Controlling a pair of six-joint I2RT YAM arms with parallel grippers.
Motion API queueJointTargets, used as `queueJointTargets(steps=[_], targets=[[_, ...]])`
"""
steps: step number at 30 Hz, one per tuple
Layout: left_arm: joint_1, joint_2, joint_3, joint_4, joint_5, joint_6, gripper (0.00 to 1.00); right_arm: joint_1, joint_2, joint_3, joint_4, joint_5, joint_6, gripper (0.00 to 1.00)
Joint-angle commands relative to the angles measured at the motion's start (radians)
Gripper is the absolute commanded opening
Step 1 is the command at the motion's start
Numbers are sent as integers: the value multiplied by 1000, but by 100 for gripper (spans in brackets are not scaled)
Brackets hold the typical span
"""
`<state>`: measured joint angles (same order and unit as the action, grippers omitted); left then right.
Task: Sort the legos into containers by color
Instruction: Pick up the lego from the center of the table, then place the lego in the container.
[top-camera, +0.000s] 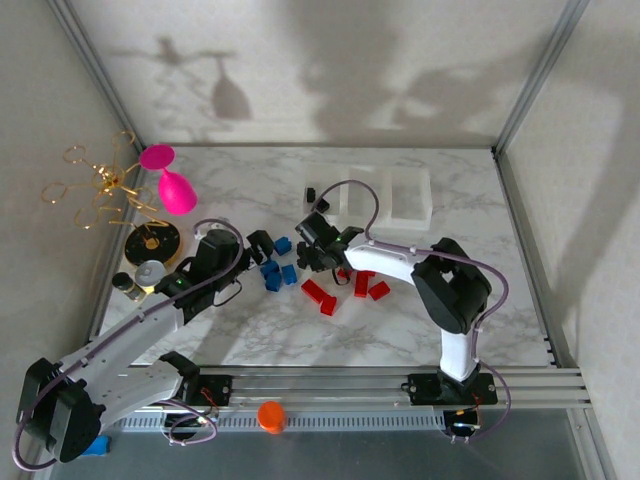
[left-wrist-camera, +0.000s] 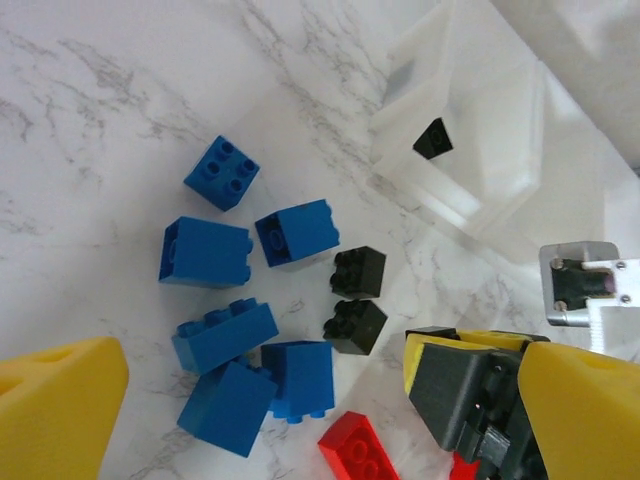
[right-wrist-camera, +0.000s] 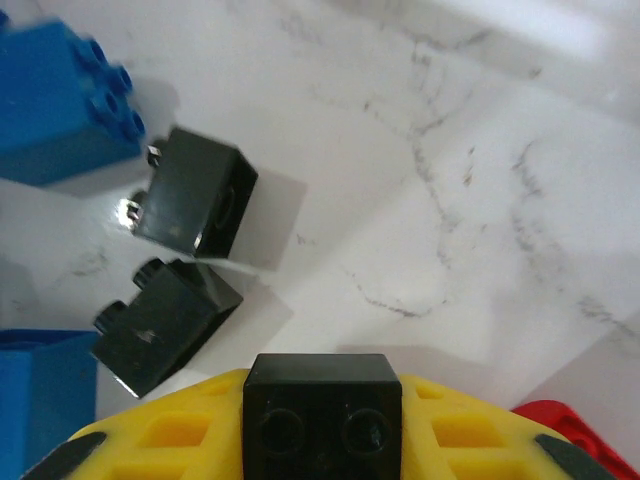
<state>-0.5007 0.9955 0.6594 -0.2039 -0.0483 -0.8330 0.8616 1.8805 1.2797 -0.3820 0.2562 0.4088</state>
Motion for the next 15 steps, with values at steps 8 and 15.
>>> queueJointTargets(steps=[8, 15], targets=[[5, 53, 102, -2, -35, 43, 100, -102, 10, 168, 46, 41, -90, 22], [27, 111, 100, 92, -37, 5, 100, -147, 139, 333, 76, 89, -148, 22]])
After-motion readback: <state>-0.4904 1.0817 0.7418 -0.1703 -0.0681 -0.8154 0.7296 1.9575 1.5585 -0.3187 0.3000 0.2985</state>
